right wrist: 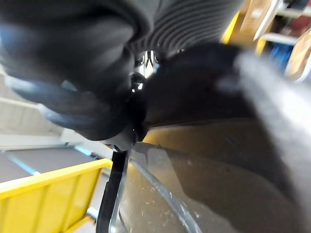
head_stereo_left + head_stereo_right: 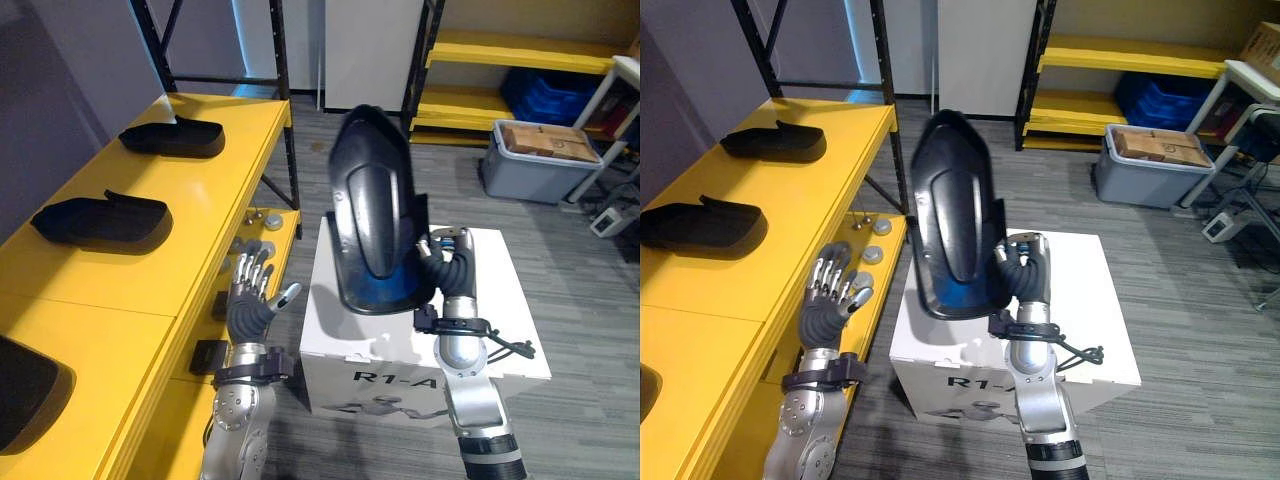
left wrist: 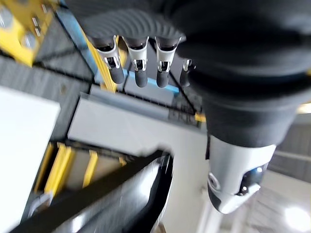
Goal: Walk over and take plastic housings, then place them on the shelf
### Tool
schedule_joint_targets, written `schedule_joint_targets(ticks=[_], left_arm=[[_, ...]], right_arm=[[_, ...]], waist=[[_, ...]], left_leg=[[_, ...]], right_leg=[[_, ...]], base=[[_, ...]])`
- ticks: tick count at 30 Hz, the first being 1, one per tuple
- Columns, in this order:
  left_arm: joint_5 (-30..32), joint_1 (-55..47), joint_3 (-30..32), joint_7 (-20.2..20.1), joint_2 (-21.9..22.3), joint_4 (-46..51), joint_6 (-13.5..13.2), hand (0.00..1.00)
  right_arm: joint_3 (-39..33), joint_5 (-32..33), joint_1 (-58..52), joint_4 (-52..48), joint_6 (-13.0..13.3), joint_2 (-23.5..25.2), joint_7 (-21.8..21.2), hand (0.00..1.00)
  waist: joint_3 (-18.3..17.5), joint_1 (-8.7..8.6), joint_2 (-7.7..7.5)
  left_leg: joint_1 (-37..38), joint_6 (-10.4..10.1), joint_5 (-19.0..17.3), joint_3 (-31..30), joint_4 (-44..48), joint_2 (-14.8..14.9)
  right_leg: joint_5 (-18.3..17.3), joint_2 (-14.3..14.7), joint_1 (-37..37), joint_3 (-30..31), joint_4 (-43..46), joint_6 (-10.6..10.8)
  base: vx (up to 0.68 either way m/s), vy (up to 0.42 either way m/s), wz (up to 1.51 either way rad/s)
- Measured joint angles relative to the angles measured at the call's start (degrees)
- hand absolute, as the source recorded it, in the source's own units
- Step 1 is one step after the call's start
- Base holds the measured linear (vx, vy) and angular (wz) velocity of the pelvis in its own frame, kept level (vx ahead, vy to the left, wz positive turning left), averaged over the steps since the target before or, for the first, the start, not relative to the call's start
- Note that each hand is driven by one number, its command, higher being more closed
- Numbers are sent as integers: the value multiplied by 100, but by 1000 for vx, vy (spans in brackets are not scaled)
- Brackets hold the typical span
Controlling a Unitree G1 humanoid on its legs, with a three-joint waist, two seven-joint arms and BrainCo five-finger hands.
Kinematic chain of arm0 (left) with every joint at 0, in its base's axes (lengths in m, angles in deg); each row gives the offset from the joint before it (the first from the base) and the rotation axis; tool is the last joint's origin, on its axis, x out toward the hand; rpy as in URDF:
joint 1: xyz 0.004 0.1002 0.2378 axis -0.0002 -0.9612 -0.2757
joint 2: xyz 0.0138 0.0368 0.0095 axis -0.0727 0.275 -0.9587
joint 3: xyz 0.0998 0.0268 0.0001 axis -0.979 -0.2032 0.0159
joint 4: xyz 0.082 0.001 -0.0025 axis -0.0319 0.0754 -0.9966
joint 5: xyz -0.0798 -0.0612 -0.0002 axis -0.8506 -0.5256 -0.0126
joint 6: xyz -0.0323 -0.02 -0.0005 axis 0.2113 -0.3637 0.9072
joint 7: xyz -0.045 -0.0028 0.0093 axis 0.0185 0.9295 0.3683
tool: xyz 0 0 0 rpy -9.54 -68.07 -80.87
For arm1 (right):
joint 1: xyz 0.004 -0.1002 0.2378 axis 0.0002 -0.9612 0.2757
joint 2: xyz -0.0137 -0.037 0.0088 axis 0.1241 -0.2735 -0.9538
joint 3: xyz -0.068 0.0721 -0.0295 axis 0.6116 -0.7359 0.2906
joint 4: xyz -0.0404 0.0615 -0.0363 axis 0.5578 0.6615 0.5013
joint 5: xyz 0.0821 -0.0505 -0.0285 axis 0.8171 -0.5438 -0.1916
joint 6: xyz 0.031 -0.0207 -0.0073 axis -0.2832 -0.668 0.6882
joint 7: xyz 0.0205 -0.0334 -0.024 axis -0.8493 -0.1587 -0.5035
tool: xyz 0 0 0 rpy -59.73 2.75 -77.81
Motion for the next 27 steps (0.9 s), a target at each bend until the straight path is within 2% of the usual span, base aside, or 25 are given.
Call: schedule_joint_targets(ticks=[3, 9, 10, 16, 17, 22, 27], left_arm=[[-11, 208, -200, 9, -5, -333, 39, 0], [-367, 313, -313, 128, -33, -384, 52, 0], [-480, 326, -318, 130, -41, -396, 51, 100], [-1084, 423, -464, 160, -209, -492, 53, 100], [-1145, 424, -464, 181, -209, -498, 53, 100], [-1248, 433, -462, 342, -310, -585, 60, 100], [-1182, 432, -450, 380, -407, -591, 154, 100]], right_arm=[[372, 2, 75, -10, 70, 8, -69, 100], [648, 115, 76, -10, 73, 17, -172, 100], [655, 115, 76, -10, 73, 15, -171, 100], [672, 113, 69, 2, 105, -92, -187, 100], [696, 114, 68, 3, 154, -146, -187, 0], [933, 155, 25, 1, 397, -417, -191, 0], [1000, 290, -23, -16, 616, -506, -245, 0]], waist=[[-72, -12, 1], [-93, -11, 3], [-104, -10, 4], [-242, -48, 7], [-258, -66, 7], [-289, -158, 25], [-323, -160, 25]], left_leg=[[15, 0, 0, 28, -1, 7], [48, 0, 1, 57, -4, 8], [52, 0, 1, 74, -5, 8], [53, 0, 1, 131, -16, 7], [53, 0, 1, 130, -16, 7], [63, 1, 2, 142, -13, 7], [71, 1, 2, 157, -11, 8]], right_leg=[[10, 9, -5, 30, 1, -9], [21, 11, 12, 66, 0, -13], [25, 10, 9, 84, -1, -13], [57, 11, -5, 134, -37, -15], [57, 11, -4, 134, -37, -15], [76, 12, 0, 148, -37, -19], [90, 11, 0, 162, -38, -21]], base=[[-22, 22, -7], [-5, 7, -1], [-13, 32, -8], [-4, 18, -4], [0, 0, 0], [-5, 5, -1], [-4, 4, -1]])
